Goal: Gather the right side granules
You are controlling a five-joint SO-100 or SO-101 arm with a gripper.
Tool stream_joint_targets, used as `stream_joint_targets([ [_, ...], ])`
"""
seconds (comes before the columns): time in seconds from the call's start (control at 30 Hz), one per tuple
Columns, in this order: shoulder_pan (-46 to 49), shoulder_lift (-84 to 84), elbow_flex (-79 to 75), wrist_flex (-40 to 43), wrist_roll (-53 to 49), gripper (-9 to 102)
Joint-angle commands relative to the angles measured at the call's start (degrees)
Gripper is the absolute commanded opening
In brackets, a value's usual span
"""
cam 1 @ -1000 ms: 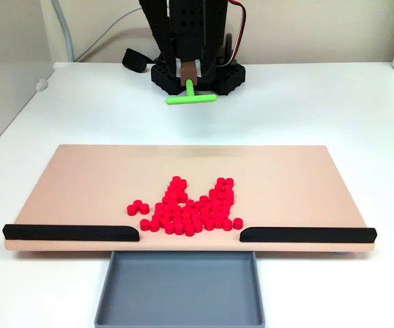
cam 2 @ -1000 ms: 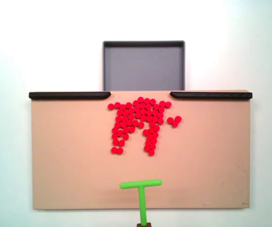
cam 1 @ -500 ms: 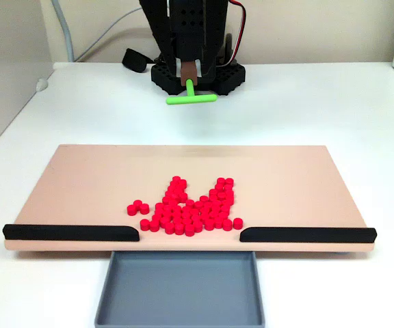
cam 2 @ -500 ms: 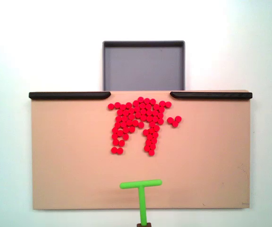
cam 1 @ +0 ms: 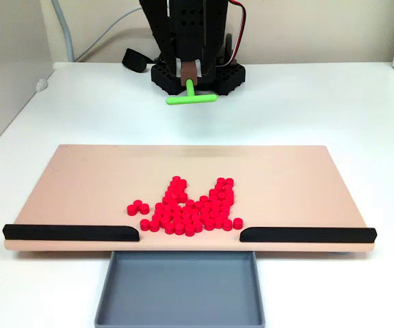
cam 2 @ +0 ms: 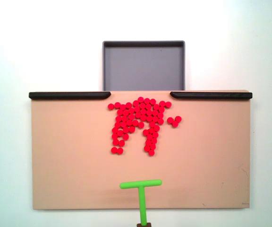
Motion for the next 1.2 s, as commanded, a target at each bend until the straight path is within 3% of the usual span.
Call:
stream_joint_targets([
  [0.0,-0.18,1.05,-0.88,-0.35,0.44,0],
  [1.17,0.00,0.26,-0.44,-0.35,0.70,0],
])
